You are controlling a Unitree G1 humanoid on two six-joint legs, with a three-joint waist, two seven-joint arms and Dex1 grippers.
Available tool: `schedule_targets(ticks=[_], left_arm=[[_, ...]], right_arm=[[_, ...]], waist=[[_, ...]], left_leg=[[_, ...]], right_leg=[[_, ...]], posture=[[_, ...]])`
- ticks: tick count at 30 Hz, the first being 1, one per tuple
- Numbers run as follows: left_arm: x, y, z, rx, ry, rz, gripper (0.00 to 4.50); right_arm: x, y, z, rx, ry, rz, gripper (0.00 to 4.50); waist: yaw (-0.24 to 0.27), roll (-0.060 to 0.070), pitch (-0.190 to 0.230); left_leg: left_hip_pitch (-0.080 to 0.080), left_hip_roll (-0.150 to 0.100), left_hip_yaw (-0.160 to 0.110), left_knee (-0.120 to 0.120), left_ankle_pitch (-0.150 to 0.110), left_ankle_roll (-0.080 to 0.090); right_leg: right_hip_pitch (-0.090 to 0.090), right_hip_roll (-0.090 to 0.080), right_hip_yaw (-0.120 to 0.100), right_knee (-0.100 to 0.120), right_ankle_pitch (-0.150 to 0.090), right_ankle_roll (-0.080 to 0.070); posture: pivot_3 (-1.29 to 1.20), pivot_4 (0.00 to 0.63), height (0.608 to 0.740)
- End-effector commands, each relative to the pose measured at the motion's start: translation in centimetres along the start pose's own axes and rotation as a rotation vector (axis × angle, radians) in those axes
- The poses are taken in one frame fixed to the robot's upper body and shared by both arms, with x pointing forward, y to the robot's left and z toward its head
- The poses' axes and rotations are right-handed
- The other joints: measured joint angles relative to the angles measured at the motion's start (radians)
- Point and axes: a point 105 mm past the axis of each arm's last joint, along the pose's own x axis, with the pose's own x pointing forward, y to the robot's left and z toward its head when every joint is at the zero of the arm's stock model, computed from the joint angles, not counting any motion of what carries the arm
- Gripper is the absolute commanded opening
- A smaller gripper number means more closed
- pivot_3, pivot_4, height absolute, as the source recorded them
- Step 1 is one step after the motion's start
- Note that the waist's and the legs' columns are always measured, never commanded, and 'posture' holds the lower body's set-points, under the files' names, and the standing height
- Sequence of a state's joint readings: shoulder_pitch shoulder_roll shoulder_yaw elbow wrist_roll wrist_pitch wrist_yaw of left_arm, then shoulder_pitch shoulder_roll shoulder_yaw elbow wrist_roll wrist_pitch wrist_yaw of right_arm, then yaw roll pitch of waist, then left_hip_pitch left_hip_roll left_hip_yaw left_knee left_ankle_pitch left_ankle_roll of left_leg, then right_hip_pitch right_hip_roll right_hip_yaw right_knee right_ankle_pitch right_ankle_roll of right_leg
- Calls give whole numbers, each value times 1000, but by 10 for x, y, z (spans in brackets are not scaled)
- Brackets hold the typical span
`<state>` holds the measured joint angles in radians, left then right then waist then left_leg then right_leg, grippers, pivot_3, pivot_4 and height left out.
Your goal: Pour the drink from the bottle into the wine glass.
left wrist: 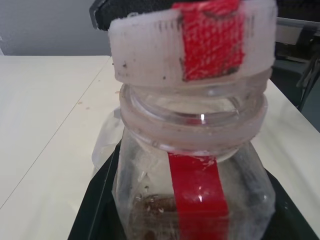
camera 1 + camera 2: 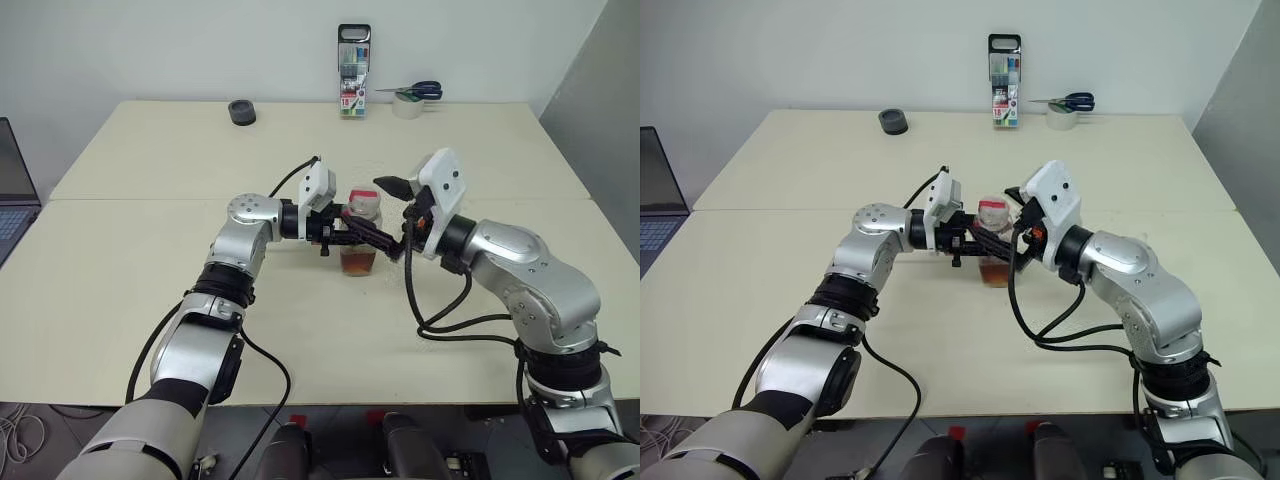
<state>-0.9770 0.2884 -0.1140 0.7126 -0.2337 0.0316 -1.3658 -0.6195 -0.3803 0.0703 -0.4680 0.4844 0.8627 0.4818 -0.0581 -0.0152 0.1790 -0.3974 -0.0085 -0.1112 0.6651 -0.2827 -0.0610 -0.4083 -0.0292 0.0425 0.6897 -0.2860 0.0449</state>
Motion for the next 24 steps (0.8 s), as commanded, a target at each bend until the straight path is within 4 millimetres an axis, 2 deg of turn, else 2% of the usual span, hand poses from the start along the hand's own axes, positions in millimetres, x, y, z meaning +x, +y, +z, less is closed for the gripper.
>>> schedule_targets(ticks=[1, 17, 20, 24], left_arm=[[2, 1, 21, 73, -39, -10, 1761], [3, -1, 20, 78, -35, -15, 1761], [3, -2, 19, 79, -35, -15, 1761], [3, -3, 18, 77, -35, -16, 1761]], right_arm=[[-3, 3, 20, -9, -53, 25, 4500], [6, -3, 20, 115, -48, 55, 4500], [7, -3, 20, 125, -48, 55, 3896], [7, -3, 21, 127, -57, 53, 2472]], waist=[[0, 0, 0], [-1, 0, 0], [-2, 0, 0], [-2, 0, 0]], left_leg=[[0, 0, 0, 0, 0, 0], [0, 0, 0, 0, 0, 0], [0, 0, 0, 0, 0, 0], [0, 0, 0, 0, 0, 0]], right_leg=[[0, 0, 0, 0, 0, 0], [0, 0, 0, 0, 0, 0], [0, 0, 0, 0, 0, 0], [-1, 0, 0, 1, 0, 0]], posture=[[0, 150, 740], [0, 150, 740], [0, 150, 740], [0, 150, 740]])
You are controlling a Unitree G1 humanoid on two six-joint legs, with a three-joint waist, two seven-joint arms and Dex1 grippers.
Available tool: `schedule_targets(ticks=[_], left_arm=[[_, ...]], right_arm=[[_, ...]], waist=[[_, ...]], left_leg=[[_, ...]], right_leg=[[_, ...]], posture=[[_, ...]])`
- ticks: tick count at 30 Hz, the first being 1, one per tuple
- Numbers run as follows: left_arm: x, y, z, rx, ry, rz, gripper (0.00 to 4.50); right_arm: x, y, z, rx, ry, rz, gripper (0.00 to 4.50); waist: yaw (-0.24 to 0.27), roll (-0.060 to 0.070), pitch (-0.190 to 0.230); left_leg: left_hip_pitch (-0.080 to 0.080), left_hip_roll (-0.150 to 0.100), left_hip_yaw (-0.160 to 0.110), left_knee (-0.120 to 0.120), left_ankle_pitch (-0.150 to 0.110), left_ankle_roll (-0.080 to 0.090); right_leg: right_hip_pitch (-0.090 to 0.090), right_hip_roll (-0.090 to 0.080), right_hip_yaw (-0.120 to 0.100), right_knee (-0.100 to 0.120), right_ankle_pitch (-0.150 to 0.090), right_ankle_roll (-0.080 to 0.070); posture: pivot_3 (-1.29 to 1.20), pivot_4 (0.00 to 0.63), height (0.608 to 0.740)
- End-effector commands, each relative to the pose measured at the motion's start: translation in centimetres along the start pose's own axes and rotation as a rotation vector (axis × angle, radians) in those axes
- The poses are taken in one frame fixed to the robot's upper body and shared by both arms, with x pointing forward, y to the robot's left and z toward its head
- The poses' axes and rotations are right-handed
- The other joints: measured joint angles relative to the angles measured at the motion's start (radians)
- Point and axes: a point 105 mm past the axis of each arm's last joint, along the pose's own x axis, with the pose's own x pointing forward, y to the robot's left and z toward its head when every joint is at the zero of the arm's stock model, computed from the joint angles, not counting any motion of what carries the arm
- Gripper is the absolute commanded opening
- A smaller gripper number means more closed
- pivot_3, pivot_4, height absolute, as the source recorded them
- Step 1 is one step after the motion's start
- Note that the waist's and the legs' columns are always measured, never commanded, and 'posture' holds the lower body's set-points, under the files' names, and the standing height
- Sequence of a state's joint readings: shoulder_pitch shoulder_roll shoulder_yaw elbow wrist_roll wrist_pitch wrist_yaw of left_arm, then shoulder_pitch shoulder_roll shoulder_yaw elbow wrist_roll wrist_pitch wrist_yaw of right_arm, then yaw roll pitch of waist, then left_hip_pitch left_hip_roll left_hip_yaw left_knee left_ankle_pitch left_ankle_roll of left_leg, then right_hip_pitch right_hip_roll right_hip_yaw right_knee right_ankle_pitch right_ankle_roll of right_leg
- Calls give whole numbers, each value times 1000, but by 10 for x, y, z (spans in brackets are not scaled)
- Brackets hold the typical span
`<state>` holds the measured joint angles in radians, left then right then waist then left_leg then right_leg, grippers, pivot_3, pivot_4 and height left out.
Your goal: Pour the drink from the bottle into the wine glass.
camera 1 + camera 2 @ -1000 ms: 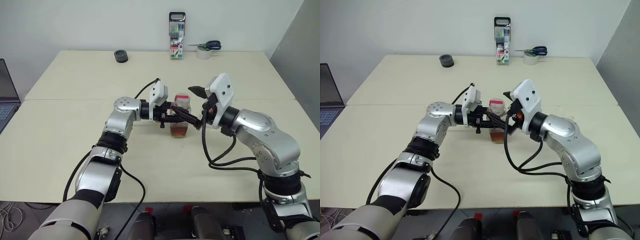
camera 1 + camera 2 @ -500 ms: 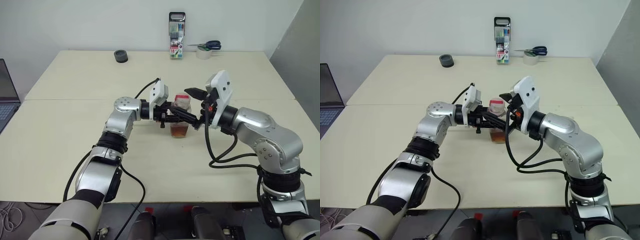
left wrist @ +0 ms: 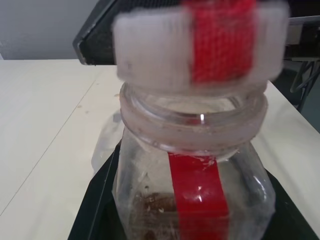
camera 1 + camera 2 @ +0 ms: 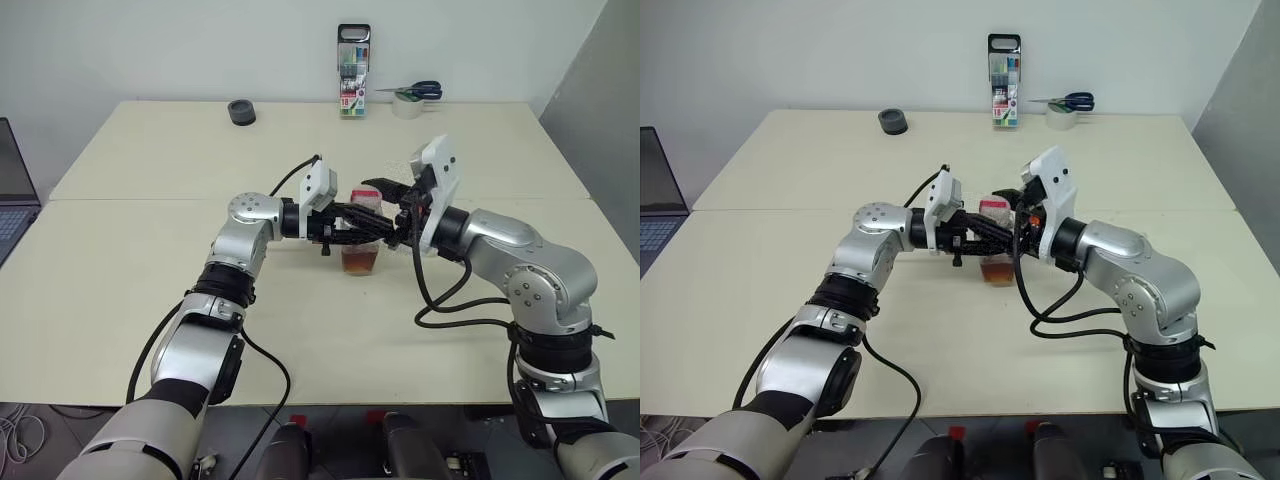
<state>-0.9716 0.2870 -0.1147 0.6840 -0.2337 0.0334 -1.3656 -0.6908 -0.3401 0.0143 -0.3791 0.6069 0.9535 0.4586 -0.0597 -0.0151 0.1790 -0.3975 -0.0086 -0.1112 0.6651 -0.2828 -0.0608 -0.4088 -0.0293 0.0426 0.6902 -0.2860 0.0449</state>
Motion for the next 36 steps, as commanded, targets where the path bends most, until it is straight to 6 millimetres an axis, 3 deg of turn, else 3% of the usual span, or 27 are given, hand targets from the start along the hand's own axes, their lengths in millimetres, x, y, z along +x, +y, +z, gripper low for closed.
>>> schedule_targets(ticks=[1, 3, 10, 12, 16, 20, 24, 28, 32, 36], left_arm=[[2, -1, 14, 57, -30, -8, 1760], [2, -2, 13, 55, -30, -8, 1744], [0, -3, 9, 45, -29, -5, 1737], [-1, -3, 8, 42, -29, -1, 1737], [-7, 1, 5, 33, -19, 37, 1737], [-22, 10, 4, 14, -17, 117, 1737], [-39, 23, 6, 4, -16, 211, 1736], [-65, 39, 9, -3, -7, 347, 1736], [-91, 55, 11, 13, 21, 486, 1736], [-107, 62, 10, 37, 60, 581, 1735]], right_arm=[[-2, 5, 16, -27, -56, 20, 2107], [-3, 7, 15, -61, -53, 14, 1730], [-9, 15, 16, -408, -69, -35, 1727], [-12, 15, 20, -448, -106, -60, 1726], [-36, 9, 33, -443, -201, -151, 1725], [-77, -2, -8, -293, -85, -273, 1725], [-118, -22, -71, -151, 105, -497, 1725], [-134, -21, -124, 45, 209, -600, 3083], [-136, -25, -153, 147, 276, -651, 4477], [-136, -28, -170, 168, 358, -628, 4500]], waist=[[0, 0, 0], [0, 0, 0], [0, 0, 0], [0, 0, 0], [2, 0, 0], [10, -1, 0], [10, -1, 0], [4, -1, 0], [-3, 0, 0], [1, -1, -1]], left_leg=[[0, 0, 0, 0, 0, 0], [0, 0, 0, 0, 0, 0], [0, 0, 0, 0, 0, 0], [0, 0, 0, 0, 0, 0], [0, 0, 0, 0, 0, 0], [-1, 0, -1, 0, 0, 0], [0, 0, 0, 0, 0, 1], [1, 1, 1, 0, 0, 1], [4, 2, 2, 0, 0, 1], [5, 2, 1, 0, 0, 1]], right_leg=[[0, 0, 0, 0, 0, 0], [0, 0, 0, 0, 0, 0], [0, 0, 0, 0, 0, 0], [0, 0, 0, 0, 0, 0], [0, 0, 0, 0, 0, 0], [0, 0, -1, -1, 0, 0], [1, 0, 1, -1, 0, 0], [1, 1, 1, 0, 0, 0], [1, 4, 3, 2, 0, 0], [2, 4, 3, 2, 0, 0]], posture=[[0, 150, 740], [0, 150, 740], [0, 150, 740], [0, 150, 740], [0, 150, 740], [0, 150, 740], [0, 150, 740], [0, 150, 740], [0, 150, 740], [0, 150, 740]])
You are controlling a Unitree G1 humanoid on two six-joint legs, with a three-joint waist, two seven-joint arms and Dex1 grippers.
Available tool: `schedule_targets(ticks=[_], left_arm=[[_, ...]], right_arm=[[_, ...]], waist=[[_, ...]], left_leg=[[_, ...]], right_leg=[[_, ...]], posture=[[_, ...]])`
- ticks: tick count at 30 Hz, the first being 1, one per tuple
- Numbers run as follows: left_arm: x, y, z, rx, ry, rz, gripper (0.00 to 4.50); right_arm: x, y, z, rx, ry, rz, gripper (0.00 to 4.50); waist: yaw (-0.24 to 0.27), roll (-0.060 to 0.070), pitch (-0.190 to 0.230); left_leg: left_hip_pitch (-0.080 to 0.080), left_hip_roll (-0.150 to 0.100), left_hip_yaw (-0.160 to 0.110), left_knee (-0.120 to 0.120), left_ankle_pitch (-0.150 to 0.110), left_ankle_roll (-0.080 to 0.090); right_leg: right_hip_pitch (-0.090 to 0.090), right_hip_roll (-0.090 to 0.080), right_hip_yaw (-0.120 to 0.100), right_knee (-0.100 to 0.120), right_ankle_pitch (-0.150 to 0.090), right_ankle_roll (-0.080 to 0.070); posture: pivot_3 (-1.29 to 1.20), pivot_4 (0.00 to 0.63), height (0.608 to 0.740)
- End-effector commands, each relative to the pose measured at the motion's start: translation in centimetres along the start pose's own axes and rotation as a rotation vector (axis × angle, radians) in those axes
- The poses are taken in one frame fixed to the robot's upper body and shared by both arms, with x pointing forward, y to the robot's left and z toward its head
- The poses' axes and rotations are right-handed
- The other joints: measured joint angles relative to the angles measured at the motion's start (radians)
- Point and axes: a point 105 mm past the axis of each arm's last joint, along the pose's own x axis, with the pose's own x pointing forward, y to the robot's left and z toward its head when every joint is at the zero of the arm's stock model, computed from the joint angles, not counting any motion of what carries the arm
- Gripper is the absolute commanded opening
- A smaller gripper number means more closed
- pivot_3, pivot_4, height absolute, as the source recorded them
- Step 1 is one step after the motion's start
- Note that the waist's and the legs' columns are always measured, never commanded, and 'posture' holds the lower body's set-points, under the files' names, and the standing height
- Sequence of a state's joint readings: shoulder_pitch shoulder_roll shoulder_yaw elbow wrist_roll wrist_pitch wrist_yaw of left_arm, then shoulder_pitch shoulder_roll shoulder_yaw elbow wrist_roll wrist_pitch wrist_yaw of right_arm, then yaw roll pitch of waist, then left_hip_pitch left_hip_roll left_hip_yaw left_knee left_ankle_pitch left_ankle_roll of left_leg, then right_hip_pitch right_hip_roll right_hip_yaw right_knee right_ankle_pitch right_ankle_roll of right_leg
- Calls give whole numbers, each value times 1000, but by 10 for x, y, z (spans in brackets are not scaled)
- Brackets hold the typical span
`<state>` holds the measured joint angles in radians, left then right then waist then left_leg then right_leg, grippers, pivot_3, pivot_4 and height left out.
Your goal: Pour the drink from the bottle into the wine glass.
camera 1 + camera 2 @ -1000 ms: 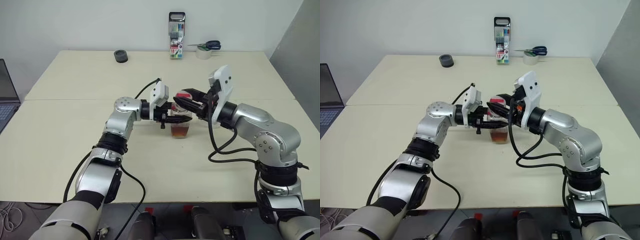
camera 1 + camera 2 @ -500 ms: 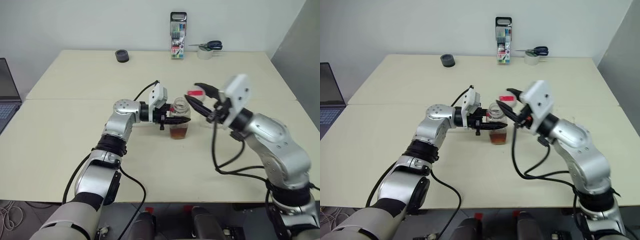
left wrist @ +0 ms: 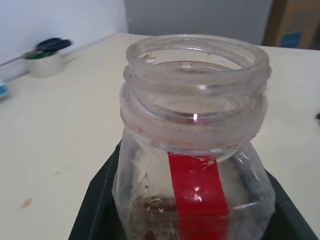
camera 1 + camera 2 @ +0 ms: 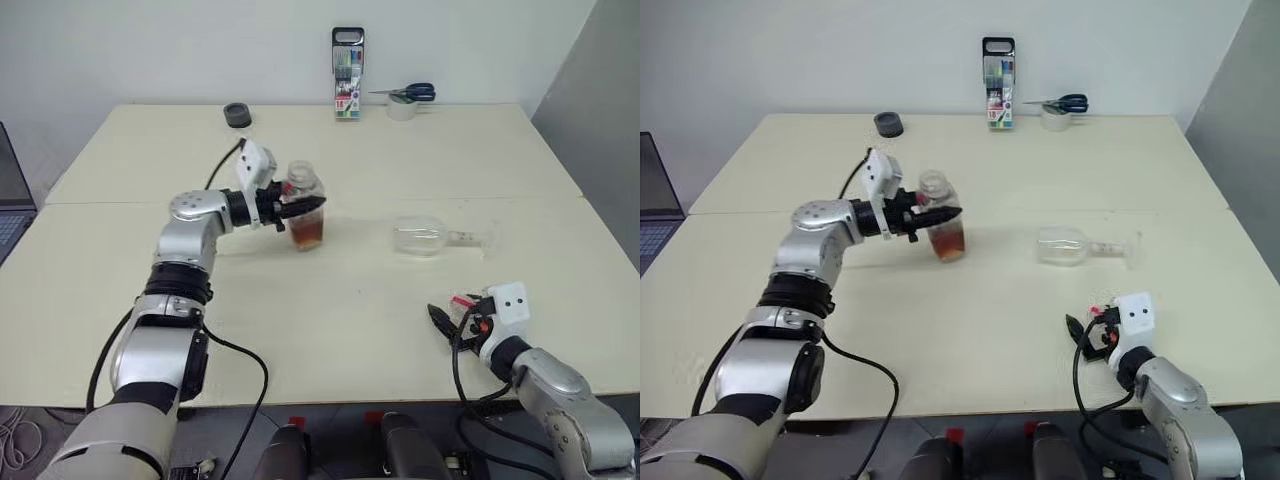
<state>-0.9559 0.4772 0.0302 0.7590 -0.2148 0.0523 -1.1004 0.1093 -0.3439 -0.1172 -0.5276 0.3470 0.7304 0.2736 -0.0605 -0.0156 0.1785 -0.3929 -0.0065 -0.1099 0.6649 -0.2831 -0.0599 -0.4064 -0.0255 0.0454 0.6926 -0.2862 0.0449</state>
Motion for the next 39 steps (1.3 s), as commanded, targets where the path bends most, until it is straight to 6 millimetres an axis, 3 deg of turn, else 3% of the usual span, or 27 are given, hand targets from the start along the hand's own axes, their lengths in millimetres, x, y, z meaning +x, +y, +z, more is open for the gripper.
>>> schedule_targets(ticks=[1, 5, 8, 11, 15, 17, 21, 26, 31, 39], left_arm=[[-8, 16, 19, 69, -32, 87, 1735], [-19, 31, 17, 64, -26, 201, 1734], [-30, 44, 12, 44, -19, 307, 1734], [-45, 59, 5, 10, -1, 430, 1734], [-62, 74, -7, -19, 37, 565, 1734], [-73, 80, -13, -37, 49, 625, 1734], [-89, 87, -23, -86, 45, 720, 1734], [-102, 90, -34, -116, 55, 783, 1734], [-109, 91, -47, -155, 82, 817, 1734], [-110, 85, -57, -166, 79, 808, 4292]], right_arm=[[4, 1, -11, -26, 74, 28, 4500], [3, -9, -13, -188, 120, 11, 4500], [3, -14, 8, -283, 39, 1, 4500], [1, 4, 39, -346, -78, 126, 4500], [4, 28, 65, -395, -146, 263, 4500], [7, 55, 88, -372, -213, 391, 4500], [16, 87, 114, -380, -270, 514, 4500], [26, 113, 135, -363, -318, 584, 4500], [31, 122, 136, -395, -298, 640, 4500], [36, 125, 138, -404, -291, 657, 4500]], waist=[[3, 0, 0], [4, -2, -1], [4, -2, -1], [3, -2, -1], [2, -3, -1], [1, -3, -1], [3, -3, -1], [3, -3, -1], [2, -3, -1], [0, -3, -1]], left_leg=[[0, 0, 0, 0, 0, 0], [0, 0, -1, 0, 0, 0], [0, 0, -1, 0, 0, 0], [0, 0, -1, 0, 0, 0], [0, 0, -1, 0, 0, 0], [0, 0, -1, 0, 0, 0], [0, 0, -2, 0, 0, 0], [-1, -1, -2, 0, 1, -1], [0, -1, -1, 0, 1, -2], [2, -1, -1, 0, 0, 0]], right_leg=[[0, 0, 0, -1, 0, 0], [1, 0, -1, -1, 0, 0], [1, 0, -1, -1, 0, 0], [1, 0, -1, -1, 0, 0], [1, 0, -1, -1, 0, 0], [1, 0, -1, -1, 0, 0], [0, 0, -2, -1, 0, 0], [0, -2, -3, -1, 0, 0], [0, -3, -3, 0, 0, 0], [-1, -3, -2, 3, 0, 0]], posture=[[0, 150, 740], [0, 150, 740], [0, 150, 740], [0, 150, 740], [0, 150, 740], [0, 150, 740], [0, 150, 740], [0, 150, 740], [0, 150, 740], [0, 150, 740]])
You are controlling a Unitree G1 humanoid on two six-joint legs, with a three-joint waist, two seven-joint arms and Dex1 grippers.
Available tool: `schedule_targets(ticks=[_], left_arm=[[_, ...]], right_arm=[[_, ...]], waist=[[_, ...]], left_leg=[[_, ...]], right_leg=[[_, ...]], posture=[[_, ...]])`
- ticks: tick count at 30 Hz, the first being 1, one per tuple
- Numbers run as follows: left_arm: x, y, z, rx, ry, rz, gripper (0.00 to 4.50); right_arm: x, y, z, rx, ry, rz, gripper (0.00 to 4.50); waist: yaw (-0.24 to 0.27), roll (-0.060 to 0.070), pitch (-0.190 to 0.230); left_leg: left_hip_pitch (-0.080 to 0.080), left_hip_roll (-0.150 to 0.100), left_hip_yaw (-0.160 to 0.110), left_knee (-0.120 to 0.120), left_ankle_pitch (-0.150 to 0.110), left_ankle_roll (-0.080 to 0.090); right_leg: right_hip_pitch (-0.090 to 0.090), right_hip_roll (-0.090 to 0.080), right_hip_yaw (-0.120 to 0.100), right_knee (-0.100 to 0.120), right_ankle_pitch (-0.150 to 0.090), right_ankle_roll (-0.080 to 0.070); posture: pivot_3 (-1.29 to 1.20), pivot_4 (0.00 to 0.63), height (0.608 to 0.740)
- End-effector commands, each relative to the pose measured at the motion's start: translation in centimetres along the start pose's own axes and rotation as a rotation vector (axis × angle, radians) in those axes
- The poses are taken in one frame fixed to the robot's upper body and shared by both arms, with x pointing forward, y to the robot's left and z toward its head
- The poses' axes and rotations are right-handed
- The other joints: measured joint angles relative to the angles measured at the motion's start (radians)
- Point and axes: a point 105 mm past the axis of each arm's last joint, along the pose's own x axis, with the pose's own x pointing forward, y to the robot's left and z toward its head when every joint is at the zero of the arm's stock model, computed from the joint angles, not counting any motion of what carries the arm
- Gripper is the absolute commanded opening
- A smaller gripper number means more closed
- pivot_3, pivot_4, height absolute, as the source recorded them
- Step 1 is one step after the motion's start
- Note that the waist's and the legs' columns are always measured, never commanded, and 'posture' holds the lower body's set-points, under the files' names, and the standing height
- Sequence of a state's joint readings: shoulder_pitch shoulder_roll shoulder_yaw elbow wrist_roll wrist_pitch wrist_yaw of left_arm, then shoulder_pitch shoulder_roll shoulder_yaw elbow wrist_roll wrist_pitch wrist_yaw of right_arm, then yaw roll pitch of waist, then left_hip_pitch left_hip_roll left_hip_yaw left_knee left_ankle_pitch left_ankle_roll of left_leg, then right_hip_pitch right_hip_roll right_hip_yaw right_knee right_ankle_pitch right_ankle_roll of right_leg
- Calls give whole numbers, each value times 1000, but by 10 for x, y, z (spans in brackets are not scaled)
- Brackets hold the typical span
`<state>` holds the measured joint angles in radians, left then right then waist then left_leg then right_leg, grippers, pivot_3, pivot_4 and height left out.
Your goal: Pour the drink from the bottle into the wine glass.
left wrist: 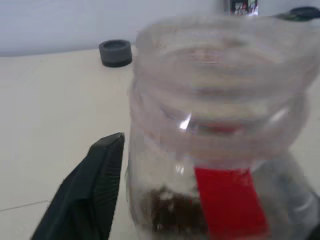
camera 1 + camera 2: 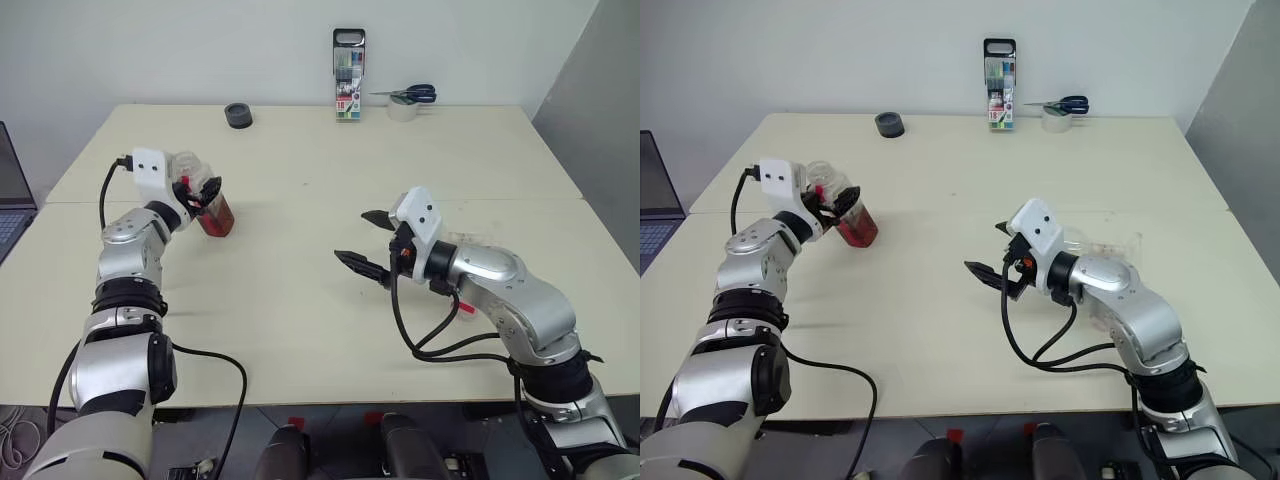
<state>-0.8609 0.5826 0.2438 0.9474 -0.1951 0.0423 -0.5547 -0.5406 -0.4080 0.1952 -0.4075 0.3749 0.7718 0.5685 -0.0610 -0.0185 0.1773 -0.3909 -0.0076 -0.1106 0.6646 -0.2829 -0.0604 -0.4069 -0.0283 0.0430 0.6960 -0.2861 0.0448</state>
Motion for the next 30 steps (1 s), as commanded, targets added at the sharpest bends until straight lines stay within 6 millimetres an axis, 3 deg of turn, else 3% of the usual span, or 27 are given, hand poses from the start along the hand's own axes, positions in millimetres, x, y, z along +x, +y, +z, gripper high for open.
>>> schedule_targets(ticks=[1, 11, 18, 25, 30], left_arm=[[-2, 2, 6, 21, -28, -2, 4463], [-3, -8, -14, 79, 6, -28, 4463], [-8, -19, -30, 115, -3, -50, 4463], [-26, -12, -44, 153, 9, -35, 4463], [-46, -23, -54, 170, 27, -107, 4463]], right_arm=[[0, 3, 15, -41, -49, 16, 4500], [-3, 4, 6, -48, -19, 7, 4500], [-14, 2, -14, -109, 35, -48, 4500], [-30, 5, -24, -123, 58, -92, 4500], [-46, 6, -28, -129, 58, -190, 4500]], waist=[[1, 0, 0], [3, 0, 0], [5, 0, 0], [3, 0, 0], [6, 0, 0]], left_leg=[[-1, 0, 0, 0, 0, 0], [-3, -1, 0, 0, 0, 0], [-3, -1, 0, 0, 0, 0], [-3, 0, 0, 0, 0, 0], [-3, 0, 0, 0, 0, 0]], right_leg=[[-1, 0, 0, 0, 0, 0], [-2, -1, 0, 0, 0, 0], [-2, -1, 0, 0, 0, 0], [-2, -1, 0, 0, 0, 0], [-2, -1, 0, 0, 0, 0]], posture=[[0, 150, 740], [0, 150, 740], [0, 150, 740], [0, 150, 740], [0, 150, 740]])
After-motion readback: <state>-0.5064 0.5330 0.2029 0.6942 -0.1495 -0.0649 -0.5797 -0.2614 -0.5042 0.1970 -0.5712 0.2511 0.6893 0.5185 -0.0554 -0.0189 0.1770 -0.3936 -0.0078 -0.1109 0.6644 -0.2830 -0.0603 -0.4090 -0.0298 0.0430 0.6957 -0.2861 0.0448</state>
